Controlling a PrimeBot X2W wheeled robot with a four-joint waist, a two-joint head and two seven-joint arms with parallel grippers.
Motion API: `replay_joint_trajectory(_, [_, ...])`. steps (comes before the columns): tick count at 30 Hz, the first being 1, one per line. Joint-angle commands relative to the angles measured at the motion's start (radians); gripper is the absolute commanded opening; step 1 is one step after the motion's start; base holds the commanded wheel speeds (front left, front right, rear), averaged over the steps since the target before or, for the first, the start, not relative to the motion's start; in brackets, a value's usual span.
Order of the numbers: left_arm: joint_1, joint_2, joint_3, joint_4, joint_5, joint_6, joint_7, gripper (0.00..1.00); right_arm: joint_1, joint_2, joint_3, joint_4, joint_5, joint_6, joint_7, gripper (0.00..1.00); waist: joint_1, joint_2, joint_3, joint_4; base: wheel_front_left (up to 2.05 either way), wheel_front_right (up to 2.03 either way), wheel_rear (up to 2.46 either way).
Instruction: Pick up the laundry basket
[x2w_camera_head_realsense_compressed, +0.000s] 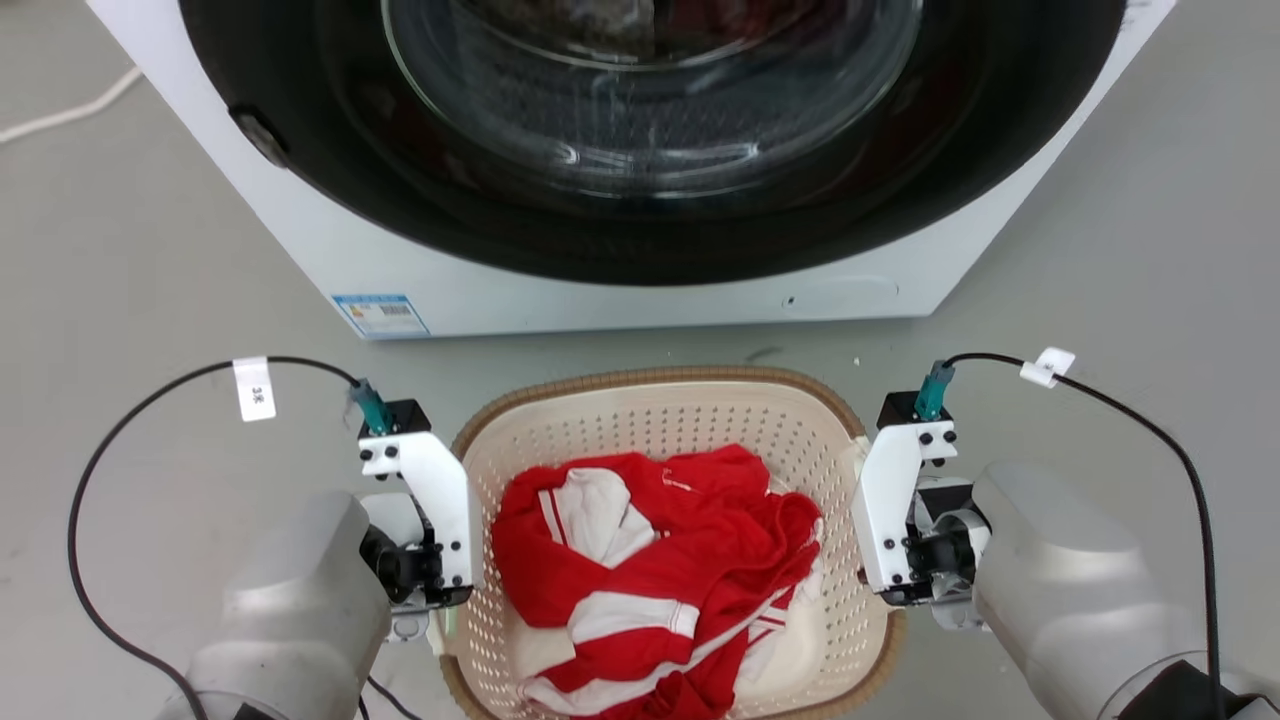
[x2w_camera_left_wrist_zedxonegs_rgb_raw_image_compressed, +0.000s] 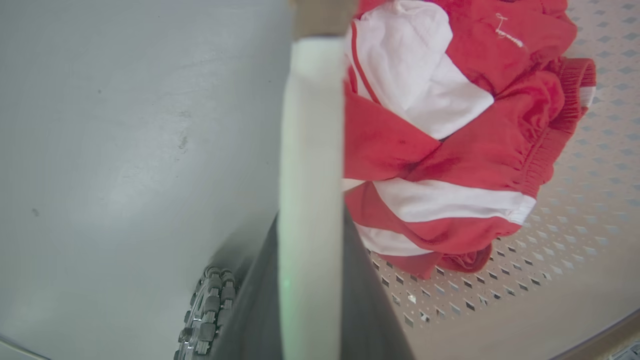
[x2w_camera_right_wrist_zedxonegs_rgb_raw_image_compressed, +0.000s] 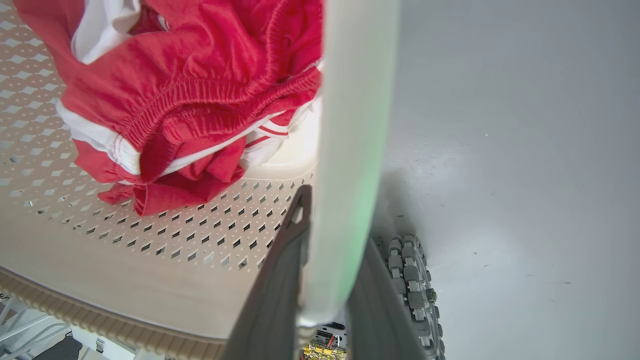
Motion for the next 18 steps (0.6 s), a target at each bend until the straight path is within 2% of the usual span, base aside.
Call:
replay_joint_trajectory(1, [0.020,-0.026,-0.006,-0.005,-0.014,-0.005,0.012,0.00,0.012,0.023,0.005,-0.006,0.011,0.006,0.013,0.00,0.0002,0.0000,-0.058,0.002,0.00,0.00,0.00])
replay_joint_trajectory(18, [0.108,-0.056,-0.026,0.008,-0.066,-0.005,0.073,0.00,0.082,0.024,0.004,0.004,0.014,0.006,0.095,0.00,0.0002,0.0000,-0.259,0.000,0.00,0.00,0.00])
